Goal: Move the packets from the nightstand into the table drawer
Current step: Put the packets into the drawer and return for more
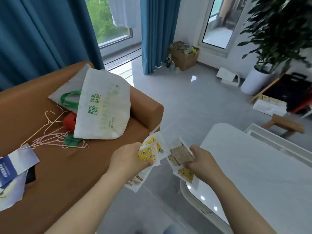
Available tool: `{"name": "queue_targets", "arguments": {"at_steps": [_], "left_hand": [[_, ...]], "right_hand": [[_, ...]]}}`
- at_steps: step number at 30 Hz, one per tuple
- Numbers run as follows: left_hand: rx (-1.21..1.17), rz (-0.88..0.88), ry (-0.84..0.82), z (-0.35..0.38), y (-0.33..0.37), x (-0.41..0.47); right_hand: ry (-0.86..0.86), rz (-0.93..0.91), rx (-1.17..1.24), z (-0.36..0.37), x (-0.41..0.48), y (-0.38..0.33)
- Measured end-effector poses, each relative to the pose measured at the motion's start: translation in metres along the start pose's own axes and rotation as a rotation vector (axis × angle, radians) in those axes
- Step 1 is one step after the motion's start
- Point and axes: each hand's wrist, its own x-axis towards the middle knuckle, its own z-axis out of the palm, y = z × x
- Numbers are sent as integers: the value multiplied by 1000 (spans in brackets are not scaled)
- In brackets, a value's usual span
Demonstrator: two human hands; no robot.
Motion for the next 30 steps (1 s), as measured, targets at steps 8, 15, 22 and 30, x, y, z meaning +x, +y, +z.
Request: {"name": "queue_targets", "arguments": {"at_steps": [8,15,22,30], "left_hand": [[73,77,-64,8,45,132],[160,135,-82,11,96,222],[225,274,-160,12,151,307],[269,402,-250,22,189,440]], "right_hand": [[-2,89,61,-33,107,33],[29,151,119,-75,180,66],[72,252,183,-104,236,100],[135,373,226,-131,334,122]]}}
